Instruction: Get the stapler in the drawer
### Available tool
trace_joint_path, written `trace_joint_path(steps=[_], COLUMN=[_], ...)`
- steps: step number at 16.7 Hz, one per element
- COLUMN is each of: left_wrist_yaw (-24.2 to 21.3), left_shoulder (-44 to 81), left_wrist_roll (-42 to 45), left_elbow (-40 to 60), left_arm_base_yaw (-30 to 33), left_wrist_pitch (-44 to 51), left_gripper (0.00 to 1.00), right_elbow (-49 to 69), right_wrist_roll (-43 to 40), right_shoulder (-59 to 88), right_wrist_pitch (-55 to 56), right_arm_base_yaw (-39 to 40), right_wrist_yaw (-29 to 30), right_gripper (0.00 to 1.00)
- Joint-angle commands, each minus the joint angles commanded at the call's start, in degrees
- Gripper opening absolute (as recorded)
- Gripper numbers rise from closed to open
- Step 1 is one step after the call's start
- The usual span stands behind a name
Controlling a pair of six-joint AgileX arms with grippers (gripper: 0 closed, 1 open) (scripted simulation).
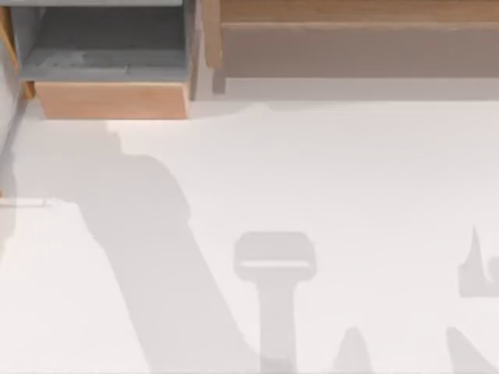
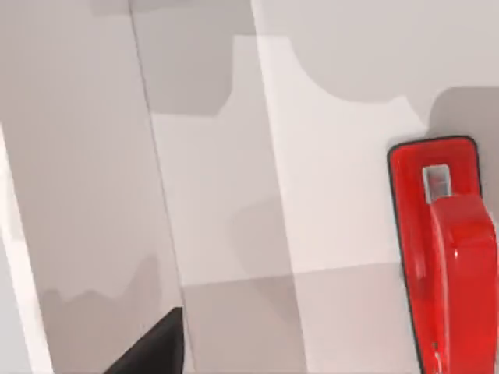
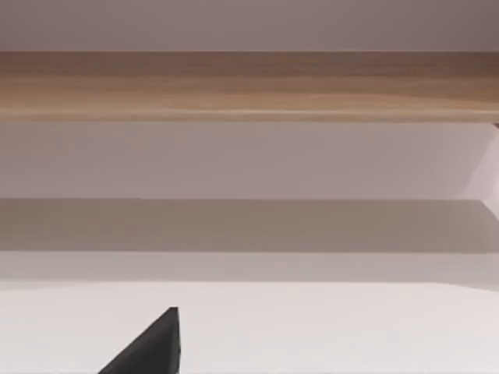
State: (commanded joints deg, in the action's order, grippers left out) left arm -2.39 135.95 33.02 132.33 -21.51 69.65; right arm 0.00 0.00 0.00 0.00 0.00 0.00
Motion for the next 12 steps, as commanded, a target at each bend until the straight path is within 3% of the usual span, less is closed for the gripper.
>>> trace_joint_path(steps=[6,12], left_wrist_yaw=[-1.95,-5.15], left_shoulder=[-12.29,-20.26], left_wrist_roll=[18.52,38.3], left_elbow=[-16.31,-39.16], left_arm_base_yaw=[-8.9,-19.18], left_wrist_pitch=[-24.48,-56.88], left_gripper=[1.0,1.0], right_elbow=[0.0,0.0], right_wrist_roll=[0.0,0.0], right_shoulder=[0.0,0.0], right_wrist_pitch=[0.0,0.0], right_arm_base_yaw=[0.0,0.0], right_wrist_yaw=[0.0,0.0], right_gripper=[1.0,1.0])
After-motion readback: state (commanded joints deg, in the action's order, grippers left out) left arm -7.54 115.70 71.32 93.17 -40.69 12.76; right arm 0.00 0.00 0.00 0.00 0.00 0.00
